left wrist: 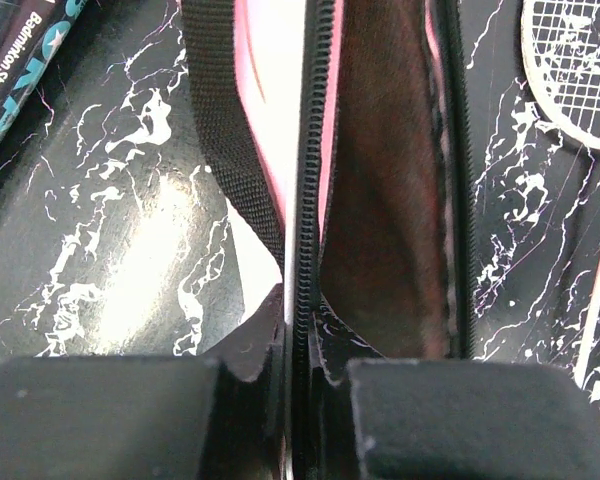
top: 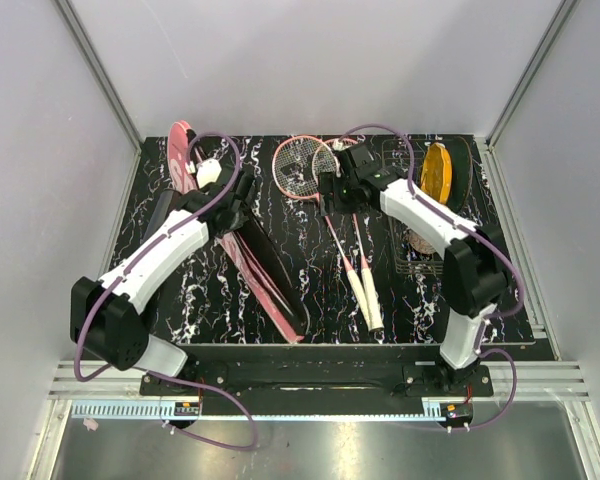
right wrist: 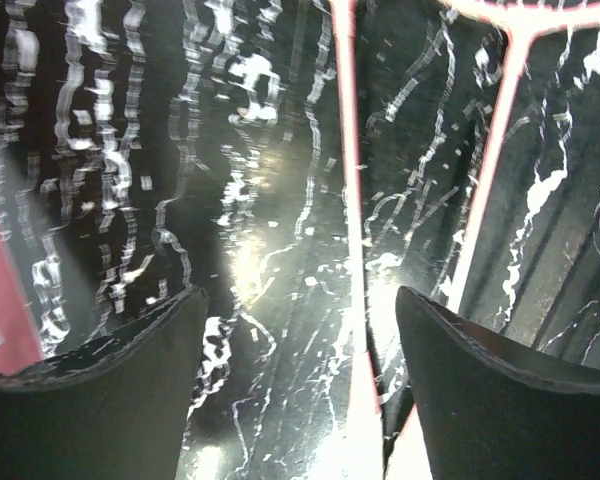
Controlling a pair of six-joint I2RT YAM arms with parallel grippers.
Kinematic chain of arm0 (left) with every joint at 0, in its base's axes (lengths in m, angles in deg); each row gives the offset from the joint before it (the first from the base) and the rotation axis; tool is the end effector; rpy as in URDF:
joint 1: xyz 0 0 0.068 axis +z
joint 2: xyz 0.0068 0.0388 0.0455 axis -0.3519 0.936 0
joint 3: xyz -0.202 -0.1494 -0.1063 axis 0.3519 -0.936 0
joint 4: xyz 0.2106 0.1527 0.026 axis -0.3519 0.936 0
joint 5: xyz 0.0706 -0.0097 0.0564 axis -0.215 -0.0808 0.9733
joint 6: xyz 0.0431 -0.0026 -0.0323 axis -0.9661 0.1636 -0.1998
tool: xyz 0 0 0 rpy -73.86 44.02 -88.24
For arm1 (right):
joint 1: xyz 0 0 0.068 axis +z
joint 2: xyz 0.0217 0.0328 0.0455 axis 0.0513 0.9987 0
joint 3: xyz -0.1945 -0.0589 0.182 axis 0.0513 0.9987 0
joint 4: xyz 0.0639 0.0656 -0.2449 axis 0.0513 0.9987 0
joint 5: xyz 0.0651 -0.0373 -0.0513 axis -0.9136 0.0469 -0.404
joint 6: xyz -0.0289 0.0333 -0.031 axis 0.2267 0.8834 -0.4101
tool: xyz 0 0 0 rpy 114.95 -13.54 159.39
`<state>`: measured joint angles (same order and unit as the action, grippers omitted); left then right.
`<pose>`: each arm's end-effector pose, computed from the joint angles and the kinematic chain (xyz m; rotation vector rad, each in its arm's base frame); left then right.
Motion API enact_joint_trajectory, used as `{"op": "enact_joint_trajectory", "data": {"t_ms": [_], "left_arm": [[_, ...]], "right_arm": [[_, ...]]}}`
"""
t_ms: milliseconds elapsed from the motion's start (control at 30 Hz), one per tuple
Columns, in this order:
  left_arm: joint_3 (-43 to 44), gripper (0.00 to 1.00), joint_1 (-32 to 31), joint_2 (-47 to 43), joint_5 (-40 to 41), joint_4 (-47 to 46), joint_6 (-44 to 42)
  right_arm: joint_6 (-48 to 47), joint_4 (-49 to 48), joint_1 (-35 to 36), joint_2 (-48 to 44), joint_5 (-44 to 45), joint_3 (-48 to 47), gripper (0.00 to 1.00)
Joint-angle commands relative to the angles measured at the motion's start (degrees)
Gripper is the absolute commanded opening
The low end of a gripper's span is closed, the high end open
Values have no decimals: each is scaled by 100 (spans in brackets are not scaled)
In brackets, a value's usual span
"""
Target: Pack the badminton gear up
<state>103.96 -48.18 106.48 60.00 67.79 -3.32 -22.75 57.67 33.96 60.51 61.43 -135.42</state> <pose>0.2702 -0.1207 0.3025 -0.6117 2.3007 0.0790 0.3495 0.2114 0.2816 -0.2867 2.4541 0.4249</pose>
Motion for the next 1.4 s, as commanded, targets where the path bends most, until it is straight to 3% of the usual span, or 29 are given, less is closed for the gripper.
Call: {"op": "enact_joint_trajectory", "data": {"t_ms": [0, 167, 367, 633, 833, 933, 1100, 1367], "left_arm": [[268, 0, 33, 23, -206, -404, -445], [-4, 0, 33, 181, -655, -1159, -1174], [127, 0, 24, 594, -1085, -1363, -1623], [-39, 0, 33, 761, -1402, -1661, -1720], [-198, 0, 33, 744, -1499, -1925, -1668], [-215, 0, 85, 718, -1560, -1925, -1650], [-461, 0, 392, 621, -1990, -2048, -1518], [-620, 0, 656, 568, -2193, -2127, -1527]], "right_arm": [[-584, 146, -97, 672, 72, -122, 77], [-866, 120, -123, 1104, 18, -220, 68], [-804, -46, -123, 1447, -35, -53, 61], [-655, -398, -106, 1763, 9, -26, 40], [-567, -864, -88, 1834, 158, 79, 35], [-602, -960, -27, 1773, 158, 88, 28], [-602, -1312, 53, 1387, 89, 211, 0], [188, -838, 53, 736, -632, -149, 0]]}}
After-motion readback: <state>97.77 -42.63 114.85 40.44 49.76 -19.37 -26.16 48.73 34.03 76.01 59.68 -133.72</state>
